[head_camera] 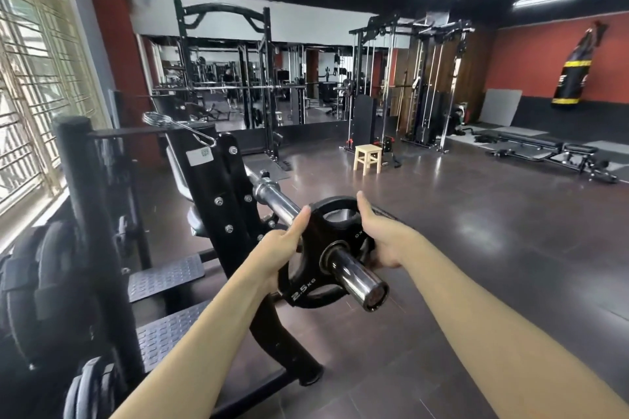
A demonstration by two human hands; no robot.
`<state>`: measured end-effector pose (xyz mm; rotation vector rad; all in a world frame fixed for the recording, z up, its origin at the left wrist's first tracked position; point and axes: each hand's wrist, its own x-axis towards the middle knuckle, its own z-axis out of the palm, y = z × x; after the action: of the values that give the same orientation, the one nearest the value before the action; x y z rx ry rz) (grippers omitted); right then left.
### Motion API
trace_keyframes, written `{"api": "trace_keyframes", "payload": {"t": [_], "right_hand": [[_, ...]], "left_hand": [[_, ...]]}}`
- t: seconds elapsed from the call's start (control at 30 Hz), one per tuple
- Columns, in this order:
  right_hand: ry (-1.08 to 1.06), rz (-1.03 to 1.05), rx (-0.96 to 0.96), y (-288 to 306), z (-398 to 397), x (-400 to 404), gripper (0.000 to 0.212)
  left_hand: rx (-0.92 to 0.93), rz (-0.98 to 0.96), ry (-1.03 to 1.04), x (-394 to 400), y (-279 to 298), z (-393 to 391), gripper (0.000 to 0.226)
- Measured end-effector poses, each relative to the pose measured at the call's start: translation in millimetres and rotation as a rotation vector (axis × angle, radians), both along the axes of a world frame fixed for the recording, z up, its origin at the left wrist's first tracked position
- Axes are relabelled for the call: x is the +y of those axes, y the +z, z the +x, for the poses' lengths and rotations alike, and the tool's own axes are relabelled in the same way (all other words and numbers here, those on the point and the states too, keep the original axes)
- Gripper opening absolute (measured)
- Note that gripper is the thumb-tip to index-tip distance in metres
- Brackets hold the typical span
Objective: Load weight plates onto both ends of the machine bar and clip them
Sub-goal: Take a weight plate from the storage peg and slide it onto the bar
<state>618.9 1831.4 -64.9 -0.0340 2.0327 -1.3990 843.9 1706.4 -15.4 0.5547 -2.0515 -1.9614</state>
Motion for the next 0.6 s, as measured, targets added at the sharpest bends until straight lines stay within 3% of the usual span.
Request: {"api": "trace_keyframes", "payload": {"t": [0.2,0.3,0.4,0.43,0.5,0.57,0.6], "right_hand": [[-0.113,-0.042,-0.007,7.8,-23.9,-57.9,0.167],[-0.153,-0.056,-0.049,26.0,-9.5,-74.9,0.127],[-0.161,-0.126,-0.017,44.6,6.9,-96.5,0.097],[-0.172,-0.128,0.001,48.7,9.1,-105.2,0.096],[-0.184,-0.129,0.004,48.9,-2.9,-126.8,0.096],[-0.208,-0.123,0.052,44.0,-24.5,-151.8,0.104],[-0.211,-0.118,0.067,38.8,-37.5,-166.2,0.112]], "left_hand": [[0.032,0.147,0.091,-31.4,-9.6,-27.7,0.057],[0.020,0.158,0.092,-62.3,-11.6,-45.2,0.058],[0.024,0.181,0.128,-90.9,-15.8,-63.7,0.091],[0.029,0.186,0.135,-99.4,-15.7,-68.7,0.096],[0.026,0.188,0.131,-116.9,-12.1,-77.5,0.081],[0.025,0.189,0.145,-139.2,-11.9,-89.3,0.072],[0.023,0.186,0.164,-150.3,-13.0,-95.1,0.078]]}}
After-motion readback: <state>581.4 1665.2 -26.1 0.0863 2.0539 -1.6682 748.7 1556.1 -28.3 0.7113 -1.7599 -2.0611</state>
